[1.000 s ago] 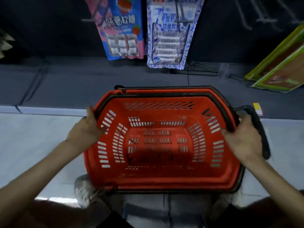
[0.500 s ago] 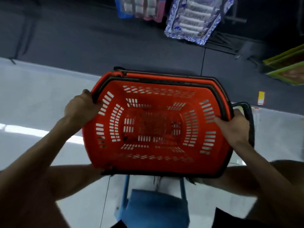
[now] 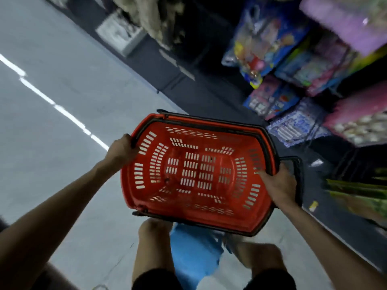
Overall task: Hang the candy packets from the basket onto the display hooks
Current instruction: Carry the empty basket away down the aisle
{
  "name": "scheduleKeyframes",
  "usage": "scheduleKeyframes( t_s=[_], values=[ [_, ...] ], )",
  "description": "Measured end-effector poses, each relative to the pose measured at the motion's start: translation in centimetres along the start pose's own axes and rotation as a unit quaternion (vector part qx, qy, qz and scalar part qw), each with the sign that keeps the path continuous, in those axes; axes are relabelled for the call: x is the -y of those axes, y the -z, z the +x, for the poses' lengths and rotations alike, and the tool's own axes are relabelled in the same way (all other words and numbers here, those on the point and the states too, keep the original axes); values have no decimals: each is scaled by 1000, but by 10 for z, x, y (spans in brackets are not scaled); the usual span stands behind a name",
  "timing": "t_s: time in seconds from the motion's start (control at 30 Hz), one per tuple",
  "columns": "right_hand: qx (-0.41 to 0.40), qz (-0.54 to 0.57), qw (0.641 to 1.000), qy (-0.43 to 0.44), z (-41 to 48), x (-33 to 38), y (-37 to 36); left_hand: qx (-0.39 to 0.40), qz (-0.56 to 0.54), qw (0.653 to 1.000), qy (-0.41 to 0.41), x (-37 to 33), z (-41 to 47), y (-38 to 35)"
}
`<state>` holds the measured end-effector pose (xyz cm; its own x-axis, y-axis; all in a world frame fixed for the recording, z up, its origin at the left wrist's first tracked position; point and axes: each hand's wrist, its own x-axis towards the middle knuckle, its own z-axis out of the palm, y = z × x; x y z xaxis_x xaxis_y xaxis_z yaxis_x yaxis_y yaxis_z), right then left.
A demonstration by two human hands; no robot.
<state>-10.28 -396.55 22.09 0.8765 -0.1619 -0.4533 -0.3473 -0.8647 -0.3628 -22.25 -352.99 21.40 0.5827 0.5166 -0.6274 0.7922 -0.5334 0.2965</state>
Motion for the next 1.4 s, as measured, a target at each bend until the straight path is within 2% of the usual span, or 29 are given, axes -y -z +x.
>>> scheduleKeyframes(
  t_s=[0.23,0.53,0.77,0.97,1.23,1.4],
  values=[
    [35,-43,986,160,-35,211,22,-27,-130,987,95,96,-51,173],
    [60,-45,948,309,-126,496,7,-154,-225,952,139,229,-97,389],
    [85,-31,904,418,-195,691,-17,-295,-216,916,164,304,-124,524],
    [102,-49,867,485,-229,863,-44,-390,-199,879,191,359,-108,619],
    [113,-98,806,573,-252,1127,-87,-417,-165,855,261,420,-37,788],
    [114,-92,775,615,-277,1273,-100,-442,-151,831,301,446,4,882]
  ],
)
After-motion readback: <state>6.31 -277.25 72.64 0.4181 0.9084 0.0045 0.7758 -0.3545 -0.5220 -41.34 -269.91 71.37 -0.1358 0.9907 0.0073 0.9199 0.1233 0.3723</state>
